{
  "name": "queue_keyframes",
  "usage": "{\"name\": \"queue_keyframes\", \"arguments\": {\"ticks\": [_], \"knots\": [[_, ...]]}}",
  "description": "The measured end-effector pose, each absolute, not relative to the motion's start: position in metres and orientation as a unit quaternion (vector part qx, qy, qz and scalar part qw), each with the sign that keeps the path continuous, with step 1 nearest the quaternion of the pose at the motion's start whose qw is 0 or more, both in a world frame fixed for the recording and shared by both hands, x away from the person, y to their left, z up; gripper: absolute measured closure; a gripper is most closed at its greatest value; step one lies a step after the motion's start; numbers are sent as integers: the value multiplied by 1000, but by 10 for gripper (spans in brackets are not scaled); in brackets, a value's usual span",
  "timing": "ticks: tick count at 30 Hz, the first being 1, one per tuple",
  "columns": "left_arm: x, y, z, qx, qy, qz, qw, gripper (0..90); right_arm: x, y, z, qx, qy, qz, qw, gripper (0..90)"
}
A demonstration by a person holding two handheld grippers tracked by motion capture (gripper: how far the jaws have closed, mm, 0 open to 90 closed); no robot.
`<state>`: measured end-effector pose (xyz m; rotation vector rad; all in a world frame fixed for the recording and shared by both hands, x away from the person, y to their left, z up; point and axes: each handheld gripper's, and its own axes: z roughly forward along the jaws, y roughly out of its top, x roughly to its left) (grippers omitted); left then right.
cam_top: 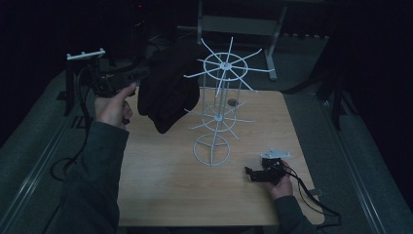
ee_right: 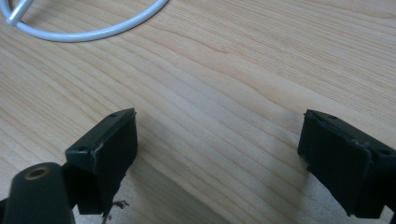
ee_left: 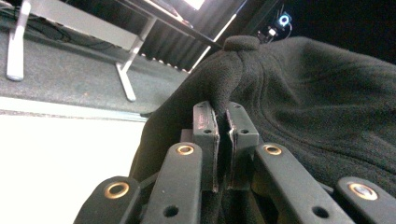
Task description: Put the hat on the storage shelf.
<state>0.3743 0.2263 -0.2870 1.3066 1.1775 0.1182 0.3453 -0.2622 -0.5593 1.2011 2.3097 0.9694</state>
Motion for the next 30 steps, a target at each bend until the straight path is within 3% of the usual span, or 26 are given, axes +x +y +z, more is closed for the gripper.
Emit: {"name": "queue_keyframes", "arguments": {"ticks": [10, 23, 30], "knots": [[375, 224, -294, 599, 499, 49, 624, 836, 345, -262, -559, 426, 817, 343, 181, 115], [372, 231, -288, 602, 481, 70, 633, 563, 345, -262, -559, 425, 817, 344, 181, 115], [372, 241, -288, 598, 485, 77, 634, 514, 345, -262, -559, 425, 818, 344, 182, 116]]}}
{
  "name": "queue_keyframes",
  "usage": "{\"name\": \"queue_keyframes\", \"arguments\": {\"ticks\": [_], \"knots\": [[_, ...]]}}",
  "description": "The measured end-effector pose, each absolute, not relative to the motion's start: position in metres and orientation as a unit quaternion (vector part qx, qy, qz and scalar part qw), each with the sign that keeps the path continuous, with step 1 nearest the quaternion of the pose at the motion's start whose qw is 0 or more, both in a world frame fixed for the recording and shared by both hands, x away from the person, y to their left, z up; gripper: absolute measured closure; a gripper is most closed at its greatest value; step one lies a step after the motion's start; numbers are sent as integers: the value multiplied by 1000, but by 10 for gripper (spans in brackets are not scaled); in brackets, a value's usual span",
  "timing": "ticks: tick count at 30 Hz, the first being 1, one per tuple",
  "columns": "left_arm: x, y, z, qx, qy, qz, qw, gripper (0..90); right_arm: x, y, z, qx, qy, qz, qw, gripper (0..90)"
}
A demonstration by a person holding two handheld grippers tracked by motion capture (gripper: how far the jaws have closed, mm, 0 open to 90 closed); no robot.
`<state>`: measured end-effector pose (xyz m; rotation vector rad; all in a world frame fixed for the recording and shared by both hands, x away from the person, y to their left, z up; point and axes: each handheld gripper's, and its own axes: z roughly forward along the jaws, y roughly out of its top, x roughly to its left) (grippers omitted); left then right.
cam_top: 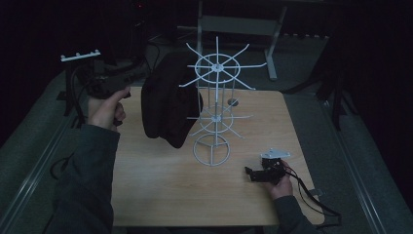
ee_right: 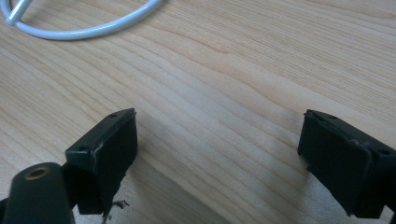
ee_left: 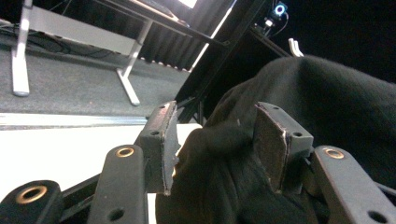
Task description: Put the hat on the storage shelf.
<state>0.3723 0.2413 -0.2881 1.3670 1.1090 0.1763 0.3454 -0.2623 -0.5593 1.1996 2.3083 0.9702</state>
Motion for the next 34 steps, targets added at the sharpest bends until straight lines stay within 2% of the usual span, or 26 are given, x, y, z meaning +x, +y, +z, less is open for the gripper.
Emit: {"name": "queue_keyframes", "arguments": {"ticks": [12, 20, 34], "knots": [[370, 252, -281, 577, 482, 84, 654, 496, 345, -262, -559, 425, 818, 343, 180, 116], [370, 261, -286, 588, 497, 108, 629, 486, 345, -262, -559, 426, 817, 344, 181, 115], [374, 282, -310, 577, 541, 128, 598, 482, 345, -262, -559, 425, 818, 344, 181, 115]]}}
